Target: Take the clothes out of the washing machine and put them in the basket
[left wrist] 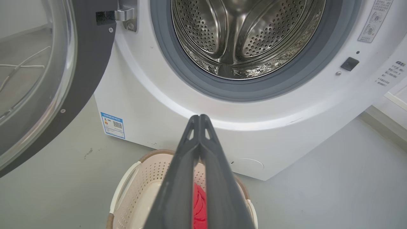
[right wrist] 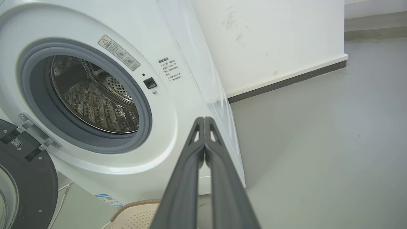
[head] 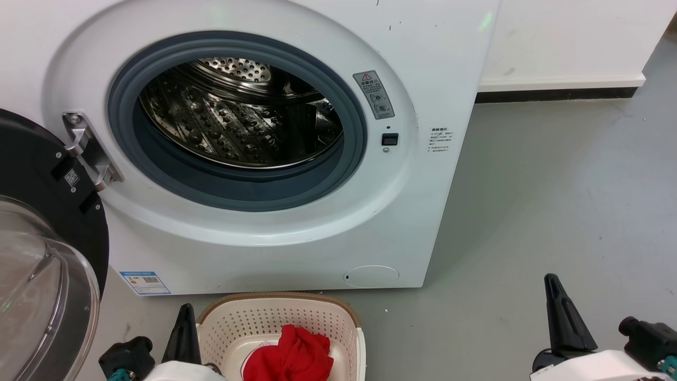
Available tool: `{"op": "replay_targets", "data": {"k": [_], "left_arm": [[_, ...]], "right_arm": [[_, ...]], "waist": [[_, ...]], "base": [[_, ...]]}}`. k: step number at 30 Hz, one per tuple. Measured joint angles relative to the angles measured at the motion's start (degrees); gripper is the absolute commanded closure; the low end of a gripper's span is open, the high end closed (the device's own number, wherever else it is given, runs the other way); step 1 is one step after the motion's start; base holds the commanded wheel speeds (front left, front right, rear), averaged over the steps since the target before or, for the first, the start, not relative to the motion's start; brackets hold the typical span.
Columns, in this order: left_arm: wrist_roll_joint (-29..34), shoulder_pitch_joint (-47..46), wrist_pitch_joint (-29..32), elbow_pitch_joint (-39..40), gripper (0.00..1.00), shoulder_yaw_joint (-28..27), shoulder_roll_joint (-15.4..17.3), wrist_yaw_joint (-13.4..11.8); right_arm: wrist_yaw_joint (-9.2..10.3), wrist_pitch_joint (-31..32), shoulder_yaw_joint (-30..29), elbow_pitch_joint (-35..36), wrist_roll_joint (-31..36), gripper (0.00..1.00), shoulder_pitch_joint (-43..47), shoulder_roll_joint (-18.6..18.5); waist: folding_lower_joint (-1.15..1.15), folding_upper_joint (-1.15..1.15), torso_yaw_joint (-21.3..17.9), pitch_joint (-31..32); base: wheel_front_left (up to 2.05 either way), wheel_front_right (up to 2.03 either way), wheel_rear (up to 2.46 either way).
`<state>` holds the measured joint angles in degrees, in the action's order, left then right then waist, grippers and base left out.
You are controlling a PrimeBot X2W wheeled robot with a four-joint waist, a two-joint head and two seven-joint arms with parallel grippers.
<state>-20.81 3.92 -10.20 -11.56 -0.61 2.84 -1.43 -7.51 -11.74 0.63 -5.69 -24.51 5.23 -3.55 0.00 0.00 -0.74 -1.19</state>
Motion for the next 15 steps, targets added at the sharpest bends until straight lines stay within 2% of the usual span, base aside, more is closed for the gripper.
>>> {"op": "replay_targets", "data": {"k": [15], "left_arm": [[-14.69, -2.11, 3.28, -0.51, 1.0, -1.26, -0.01, 1.91]], "right_arm": [[0.0, 2.82, -0.3, -1.65, -14.88, 1.0, -1.88, -0.56]], "waist": [[0.0, 0.0, 0.1, 0.14]], "base": [[0.0, 0.0, 0.0]]}}
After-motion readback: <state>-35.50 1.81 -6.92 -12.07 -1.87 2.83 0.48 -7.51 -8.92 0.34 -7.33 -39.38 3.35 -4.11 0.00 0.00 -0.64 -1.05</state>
